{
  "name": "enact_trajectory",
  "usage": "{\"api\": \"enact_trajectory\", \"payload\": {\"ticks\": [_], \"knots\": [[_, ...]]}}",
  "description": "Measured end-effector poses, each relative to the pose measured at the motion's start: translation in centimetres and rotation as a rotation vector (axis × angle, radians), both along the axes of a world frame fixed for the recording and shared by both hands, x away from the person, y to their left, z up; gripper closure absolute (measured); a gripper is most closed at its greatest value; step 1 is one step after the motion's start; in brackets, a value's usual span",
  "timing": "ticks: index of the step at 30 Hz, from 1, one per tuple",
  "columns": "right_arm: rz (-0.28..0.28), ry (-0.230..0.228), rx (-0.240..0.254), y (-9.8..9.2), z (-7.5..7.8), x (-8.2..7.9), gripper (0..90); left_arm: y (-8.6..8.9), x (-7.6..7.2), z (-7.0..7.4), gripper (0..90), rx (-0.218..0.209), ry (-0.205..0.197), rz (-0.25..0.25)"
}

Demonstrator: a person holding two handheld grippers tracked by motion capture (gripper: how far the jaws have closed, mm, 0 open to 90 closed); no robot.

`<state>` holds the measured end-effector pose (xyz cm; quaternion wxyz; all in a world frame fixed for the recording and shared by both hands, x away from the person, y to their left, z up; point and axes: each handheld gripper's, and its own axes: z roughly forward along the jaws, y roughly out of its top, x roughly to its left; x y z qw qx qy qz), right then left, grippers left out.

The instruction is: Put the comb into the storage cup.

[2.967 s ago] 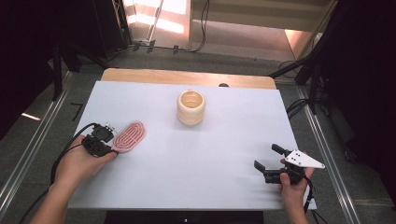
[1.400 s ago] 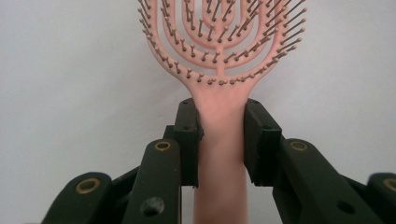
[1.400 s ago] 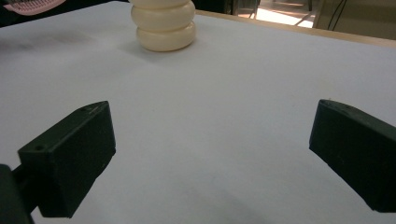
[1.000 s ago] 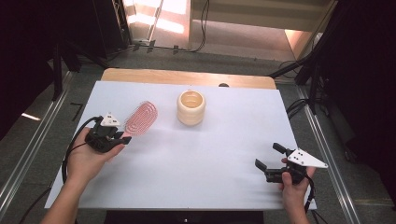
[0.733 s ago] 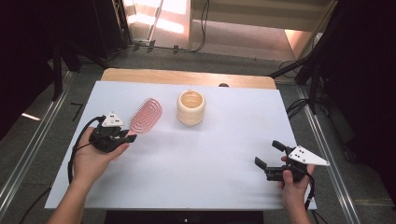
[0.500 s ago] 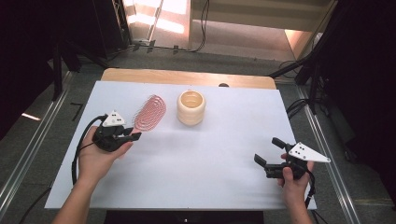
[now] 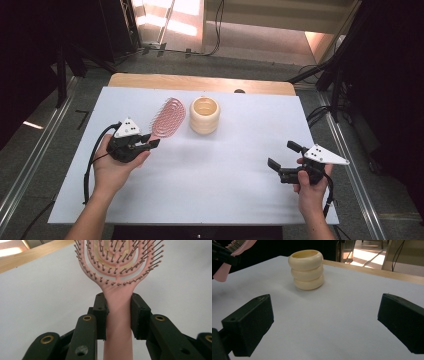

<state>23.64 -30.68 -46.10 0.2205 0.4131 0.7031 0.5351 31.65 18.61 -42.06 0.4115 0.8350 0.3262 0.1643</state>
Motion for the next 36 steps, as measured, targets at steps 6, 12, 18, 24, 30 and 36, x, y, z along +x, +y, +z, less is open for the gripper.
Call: {"api": "enact_trajectory", "payload": {"ticks": [6, 12, 18, 24, 30, 36], "knots": [[0.01, 0.0, 0.001, 0.7, 0.7, 0.6, 0.0, -0.6, 0.0, 0.0, 71.1, -0.029, 0.013, -0.034], [0.02, -0.005, -0.001, 1.3, 1.5, 1.2, 0.0, -1.6, -0.2, -0.1, 71.2, -0.036, -0.01, -0.049], [0.039, -0.012, 0.011, 2.2, 2.4, 1.6, 0.0, -2.4, -0.2, 0.0, 71.2, -0.057, -0.03, -0.052], [0.045, 0.0, 0.018, 3.2, 2.9, 2.2, 0.0, -3.1, -0.3, 0.1, 71.1, -0.079, -0.048, -0.055], [0.059, 0.003, 0.028, 4.0, 3.3, 2.7, 0.0, -3.7, -0.4, 0.1, 71.1, -0.099, -0.069, -0.054], [0.073, 0.003, 0.038, 5.0, 3.8, 3.0, 0.0, -4.4, -0.6, 0.1, 71.2, -0.103, -0.088, -0.052]]}}
